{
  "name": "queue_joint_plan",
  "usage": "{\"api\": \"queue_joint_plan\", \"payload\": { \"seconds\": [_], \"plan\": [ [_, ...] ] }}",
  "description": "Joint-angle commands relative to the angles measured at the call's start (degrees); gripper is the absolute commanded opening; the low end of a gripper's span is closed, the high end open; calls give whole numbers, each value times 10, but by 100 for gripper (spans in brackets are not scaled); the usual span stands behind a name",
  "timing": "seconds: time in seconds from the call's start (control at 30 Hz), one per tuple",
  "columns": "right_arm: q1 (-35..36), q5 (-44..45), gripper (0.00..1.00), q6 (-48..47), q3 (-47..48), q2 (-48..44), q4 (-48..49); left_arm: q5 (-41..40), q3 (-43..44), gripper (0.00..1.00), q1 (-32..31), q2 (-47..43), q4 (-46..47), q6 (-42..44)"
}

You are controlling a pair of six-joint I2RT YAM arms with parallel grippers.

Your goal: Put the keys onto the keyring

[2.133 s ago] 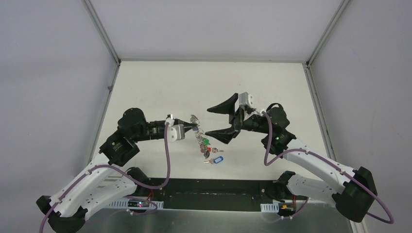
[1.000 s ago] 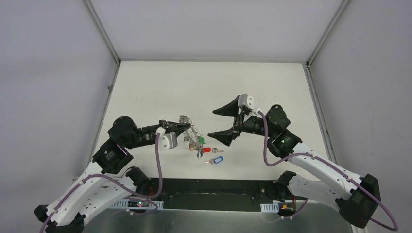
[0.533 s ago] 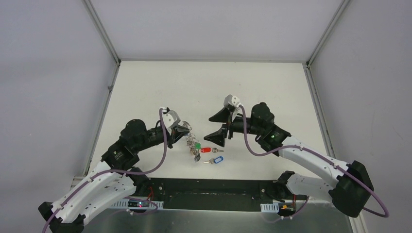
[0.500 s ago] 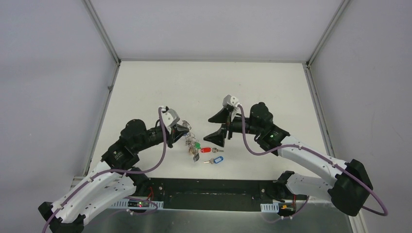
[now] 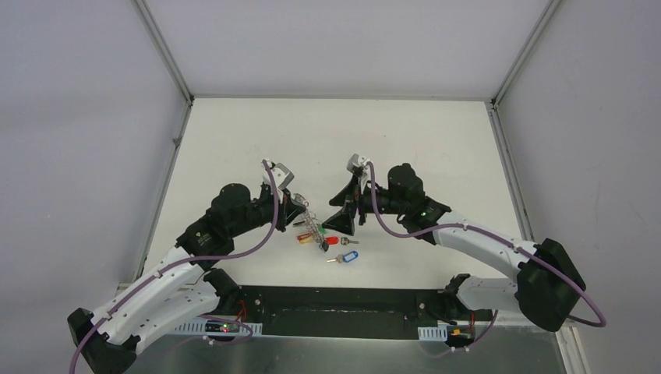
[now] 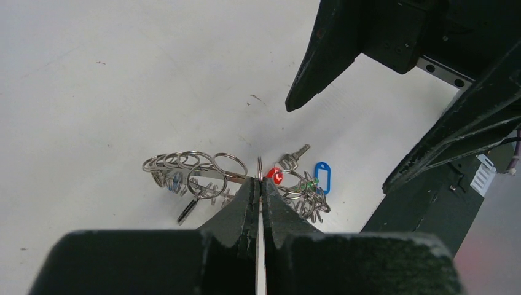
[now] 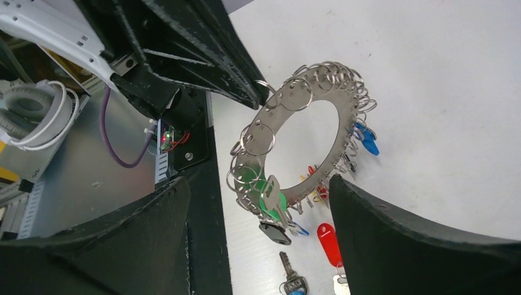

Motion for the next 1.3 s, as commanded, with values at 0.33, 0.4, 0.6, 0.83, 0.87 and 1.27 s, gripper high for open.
{"api": "queue_joint_plan", "payload": {
  "seconds": [0.33, 0.4, 0.6, 0.83, 0.87, 1.27],
  "plan": [
    [-36, 87, 87, 289, 77, 44, -36, 2, -40, 0, -4, -44, 33, 18],
    [-43, 79, 89, 333, 93, 54, -81, 0, -57, 0, -4, -52, 34, 7],
    [-49, -9, 78, 451, 111, 119, -85, -6, -86, 0, -4, -75, 38, -19],
    [-31, -50, 60, 544, 122, 159, -107, -9, -102, 0, -4, -95, 37, -33],
    [-25, -52, 58, 552, 121, 161, -109, -9, -104, 0, -4, -97, 37, -35],
    [12, -57, 38, 629, 121, 184, -142, -10, -110, 0, -4, -104, 36, -45]
  ]
}}
